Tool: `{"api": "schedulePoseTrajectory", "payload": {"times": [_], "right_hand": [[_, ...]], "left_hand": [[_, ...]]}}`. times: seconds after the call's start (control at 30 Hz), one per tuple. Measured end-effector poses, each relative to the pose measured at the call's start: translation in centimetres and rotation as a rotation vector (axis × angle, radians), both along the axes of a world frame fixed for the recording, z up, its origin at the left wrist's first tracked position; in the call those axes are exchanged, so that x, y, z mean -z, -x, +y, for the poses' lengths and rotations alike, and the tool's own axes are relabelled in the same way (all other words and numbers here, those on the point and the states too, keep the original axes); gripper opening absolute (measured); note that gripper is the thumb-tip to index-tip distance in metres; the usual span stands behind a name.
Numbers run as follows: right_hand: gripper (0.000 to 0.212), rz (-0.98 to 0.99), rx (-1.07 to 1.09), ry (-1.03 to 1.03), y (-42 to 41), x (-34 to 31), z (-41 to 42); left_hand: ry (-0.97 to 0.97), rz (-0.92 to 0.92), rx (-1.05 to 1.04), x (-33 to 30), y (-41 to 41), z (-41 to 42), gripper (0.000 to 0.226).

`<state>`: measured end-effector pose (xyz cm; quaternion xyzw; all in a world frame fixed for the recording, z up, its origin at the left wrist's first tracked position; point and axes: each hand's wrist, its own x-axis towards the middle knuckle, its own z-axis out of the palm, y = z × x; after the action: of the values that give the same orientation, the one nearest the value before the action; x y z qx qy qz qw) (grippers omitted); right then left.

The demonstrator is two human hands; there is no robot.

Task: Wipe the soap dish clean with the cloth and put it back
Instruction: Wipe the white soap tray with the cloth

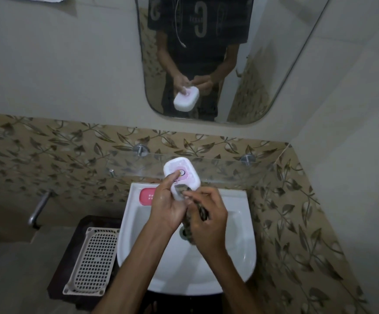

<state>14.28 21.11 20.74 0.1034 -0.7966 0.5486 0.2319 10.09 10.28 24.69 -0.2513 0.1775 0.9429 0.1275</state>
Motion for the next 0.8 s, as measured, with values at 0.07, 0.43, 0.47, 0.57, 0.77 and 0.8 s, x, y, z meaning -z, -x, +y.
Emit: {"api": "schedulePoseTrajectory", "payload": {"times": [0.07, 0.43, 0.47, 0.57, 0.77, 0.8], "right_hand": [[0.025, -0.017, 0.155, 0.067, 1.3, -0.2, 0.1], [0.028, 0.053, 0.133, 0.051, 0.9, -0.2, 0.3], [0.027, 0.095, 0.063, -0.004, 0.3, 0.0, 0.0], [0.032, 0.124, -0.004, -0.042, 0.4, 0.3, 0.2], [0.022, 0.096, 0.036, -0.045, 1.2, -0.4, 1.4], [0.022, 0.089, 0.023, -0.056, 1.2, -0.3, 1.7]], "left_hand": [[-0.003, 0.079, -0.035, -0.2, -0.4, 0.5, 0.021], [-0.06, 0.085, 0.013, -0.3, -1.2, 0.7, 0.032], [-0.033, 0.071, 0.015, -0.2, -1.3, 0.6, 0.035], [0.023, 0.088, 0.012, -0.2, -1.3, 0.7, 0.046], [0.072, 0.16, 0.039, -0.5, -2.1, 0.5, 0.034], [0.096, 0.175, 0.042, -0.3, -2.1, 0.1, 0.038]]}}
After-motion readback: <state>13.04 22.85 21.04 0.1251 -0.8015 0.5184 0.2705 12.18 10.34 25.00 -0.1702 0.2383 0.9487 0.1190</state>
